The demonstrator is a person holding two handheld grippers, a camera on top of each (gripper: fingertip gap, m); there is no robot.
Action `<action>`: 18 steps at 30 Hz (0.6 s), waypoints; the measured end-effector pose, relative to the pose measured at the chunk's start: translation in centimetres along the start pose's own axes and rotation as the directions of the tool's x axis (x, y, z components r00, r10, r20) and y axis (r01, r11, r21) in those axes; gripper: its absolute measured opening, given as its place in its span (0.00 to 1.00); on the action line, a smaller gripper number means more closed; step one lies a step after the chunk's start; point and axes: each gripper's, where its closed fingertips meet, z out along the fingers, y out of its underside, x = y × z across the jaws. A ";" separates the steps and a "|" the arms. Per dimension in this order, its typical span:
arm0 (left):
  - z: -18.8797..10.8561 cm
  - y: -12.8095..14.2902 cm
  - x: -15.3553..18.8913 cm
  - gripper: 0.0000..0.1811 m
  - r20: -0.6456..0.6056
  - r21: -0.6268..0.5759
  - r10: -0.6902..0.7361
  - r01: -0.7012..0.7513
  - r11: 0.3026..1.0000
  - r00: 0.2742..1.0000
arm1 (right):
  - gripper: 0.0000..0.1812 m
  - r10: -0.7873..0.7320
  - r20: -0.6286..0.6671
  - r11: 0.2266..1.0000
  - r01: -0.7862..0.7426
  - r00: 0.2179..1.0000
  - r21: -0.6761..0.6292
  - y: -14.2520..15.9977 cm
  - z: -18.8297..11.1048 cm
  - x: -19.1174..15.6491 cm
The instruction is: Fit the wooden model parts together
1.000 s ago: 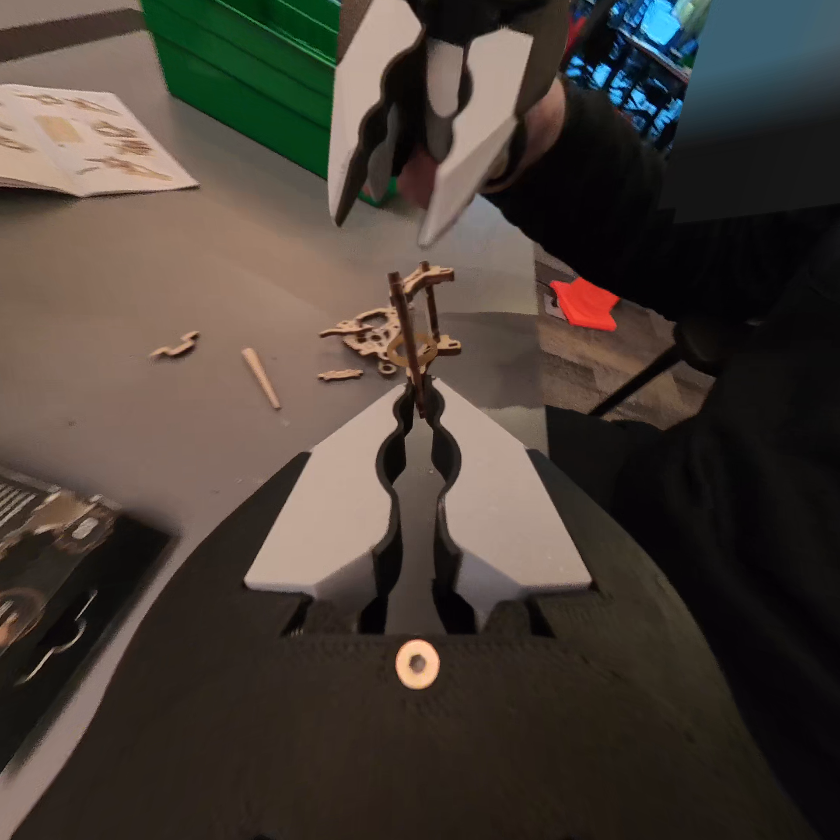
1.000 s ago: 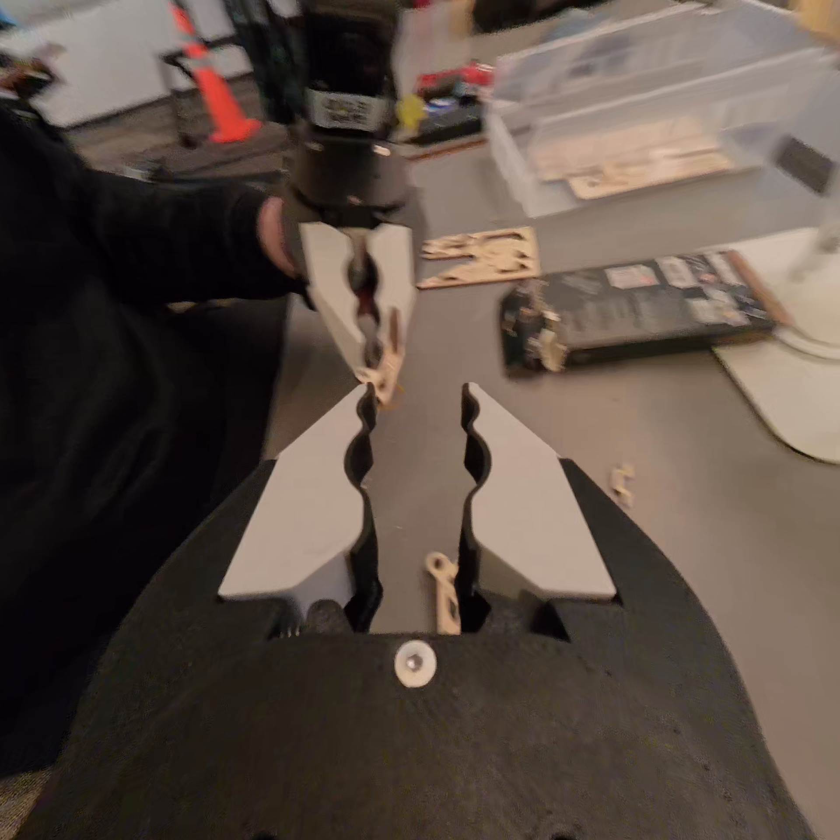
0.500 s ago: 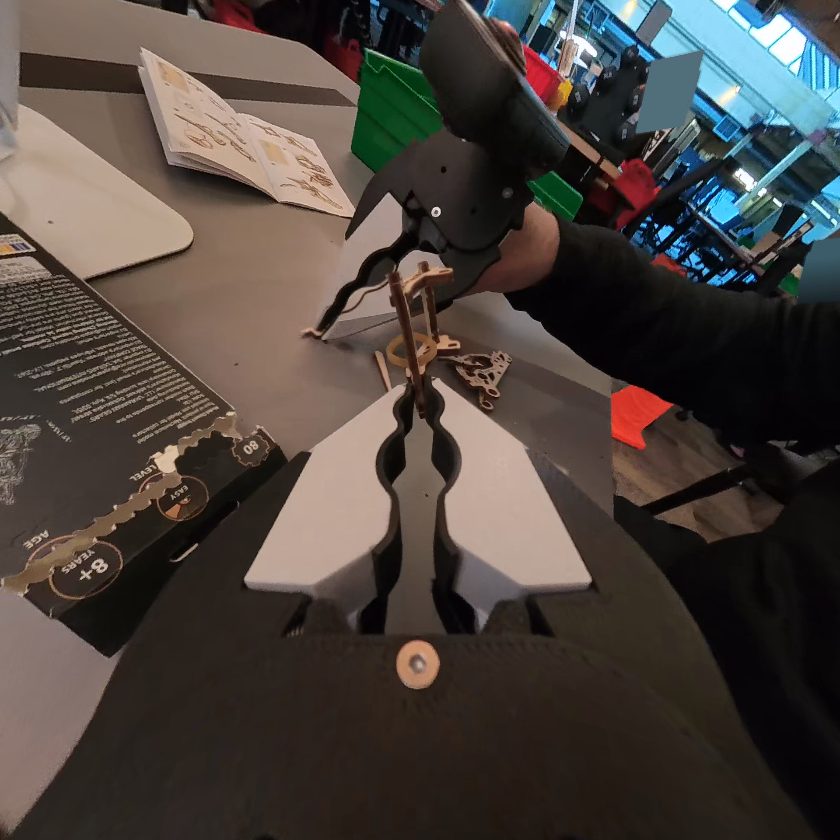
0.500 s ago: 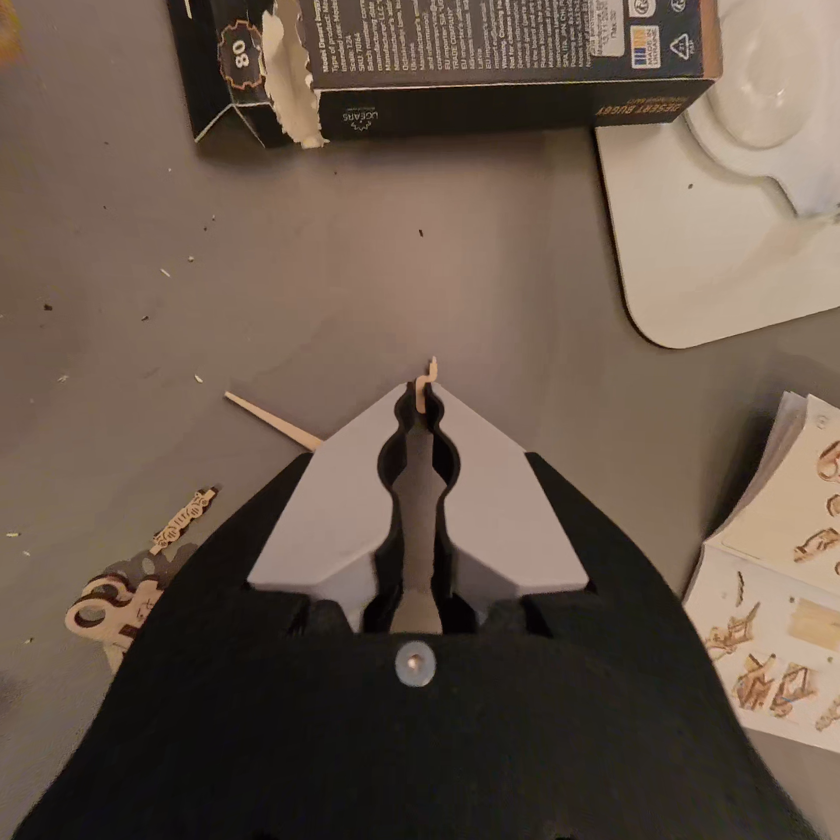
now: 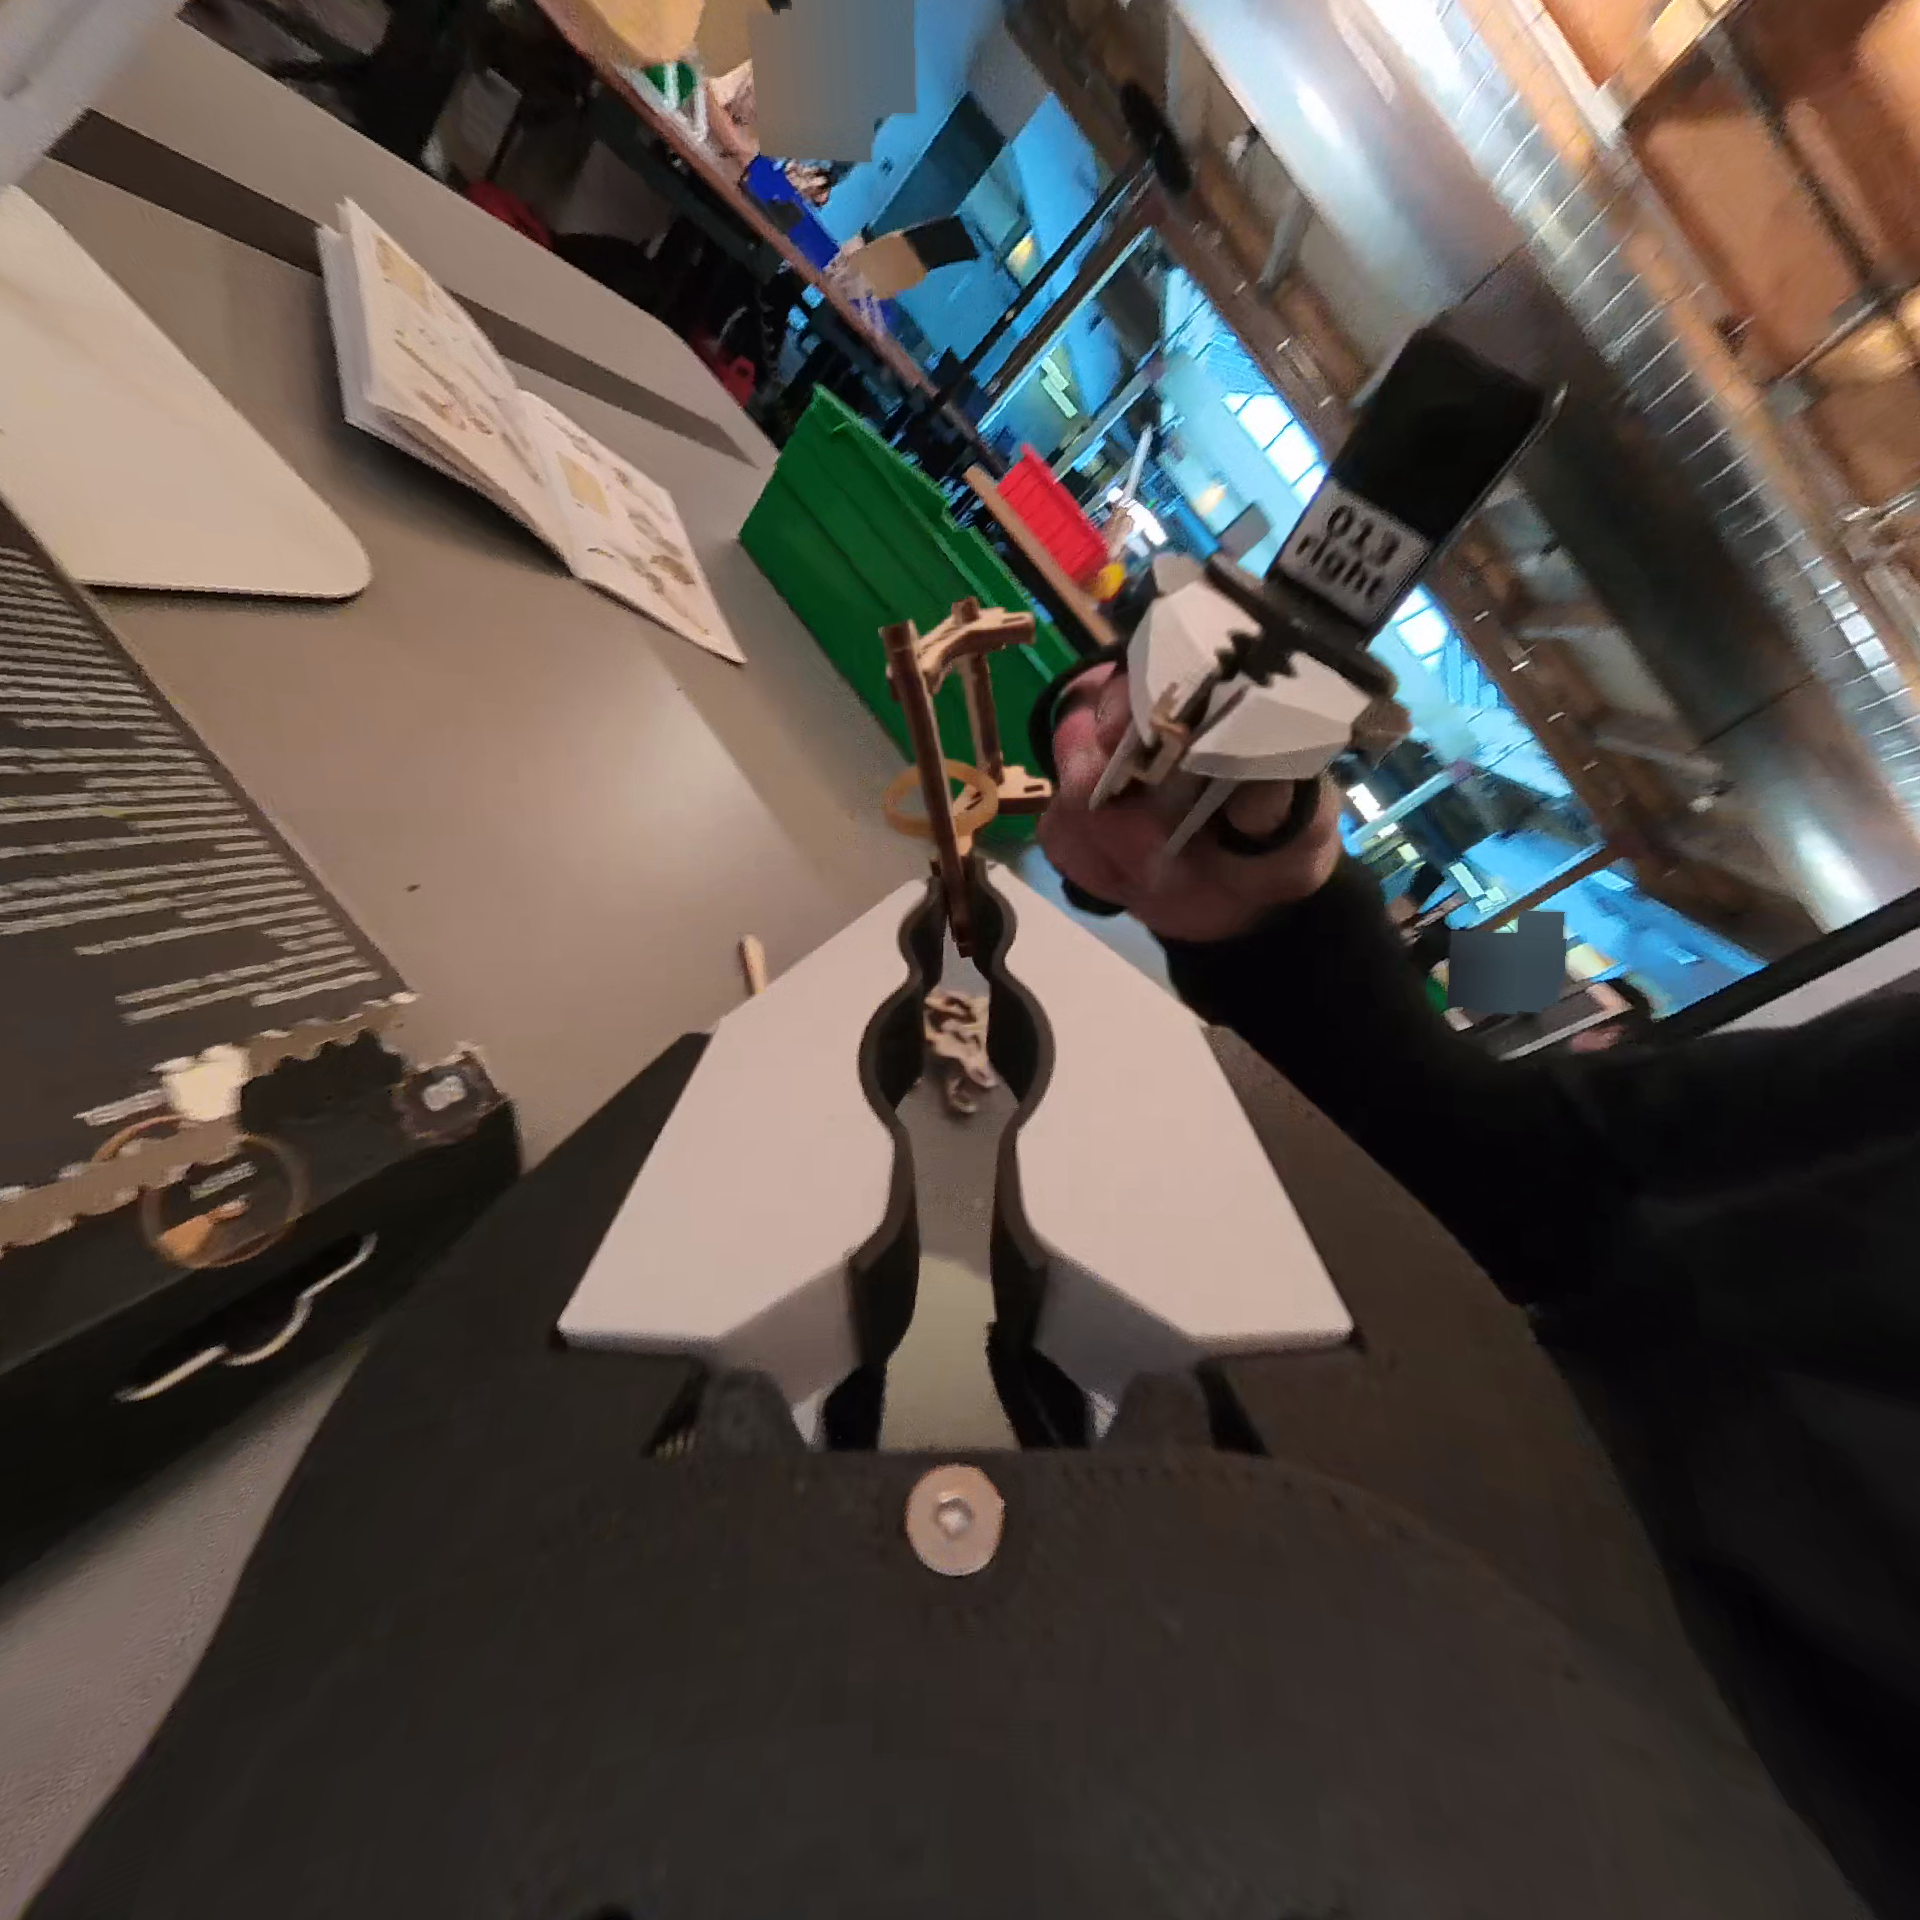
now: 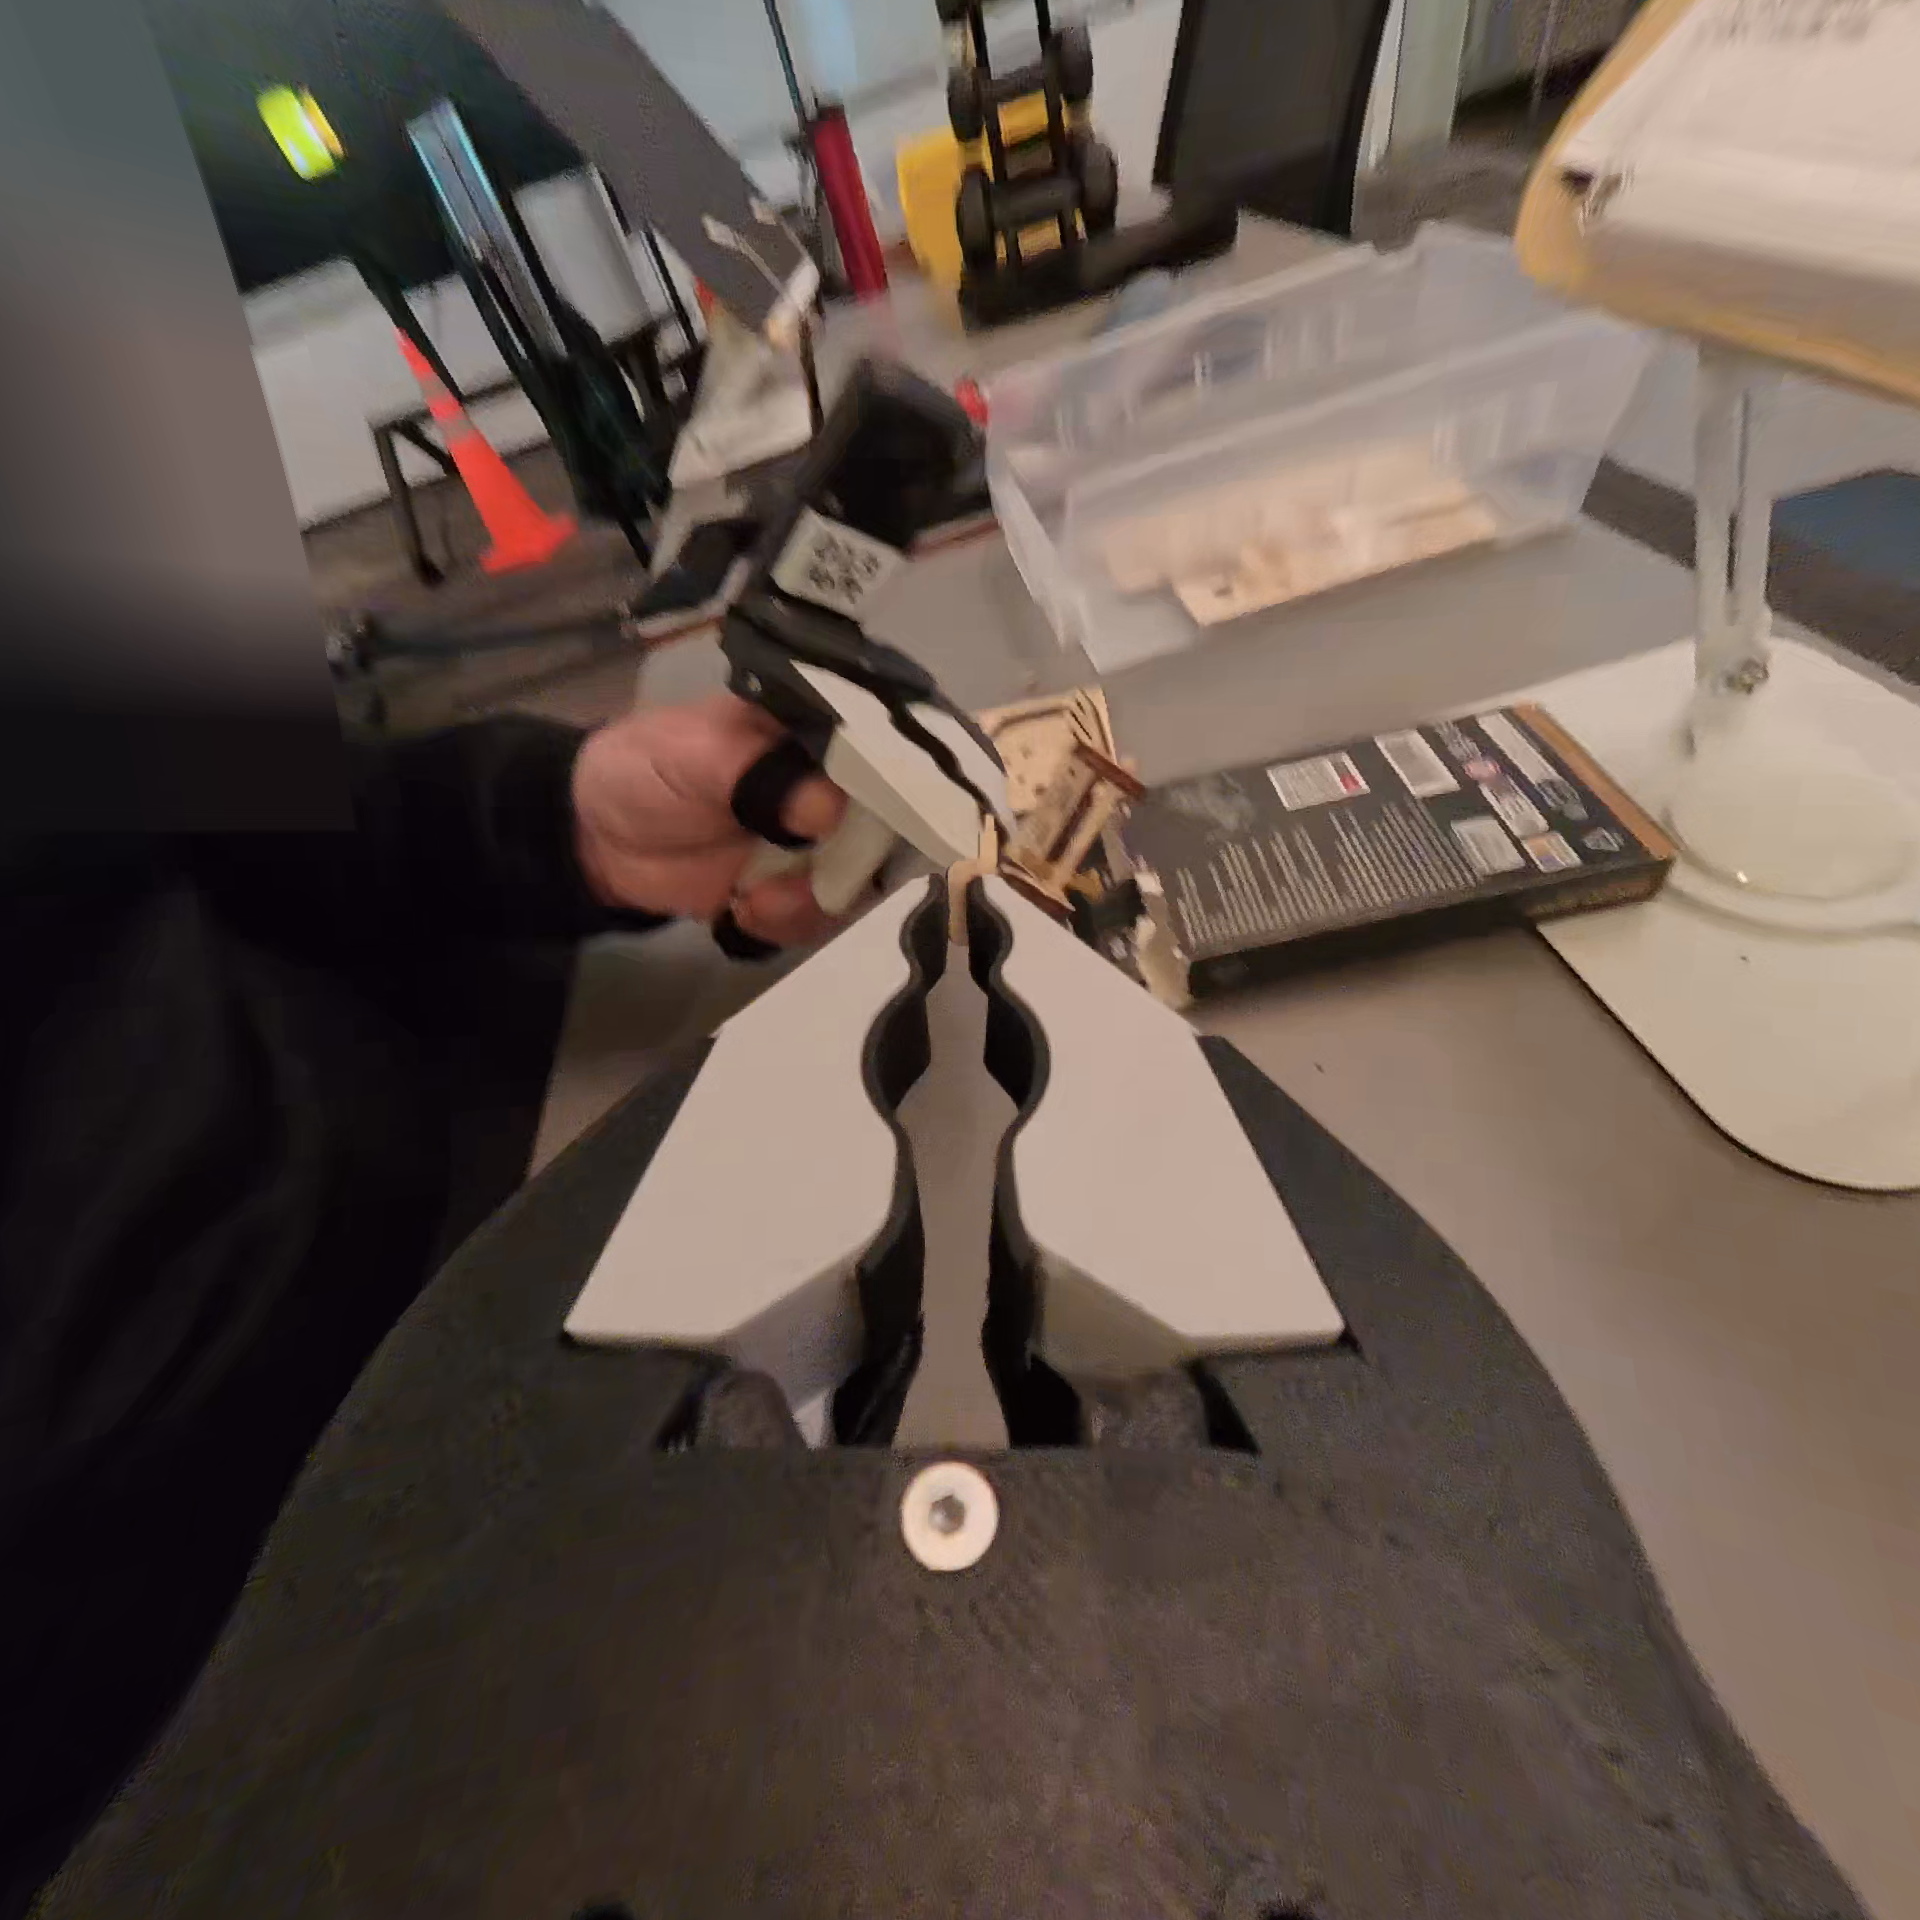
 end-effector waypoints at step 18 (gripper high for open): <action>1.3 -0.1 3.2 0.01 -0.023 0.029 0.008 -0.007 1.000 1.000 | 0.00 0.225 0.034 0.914 -0.223 0.974 0.338 -3.1 -0.8 -0.2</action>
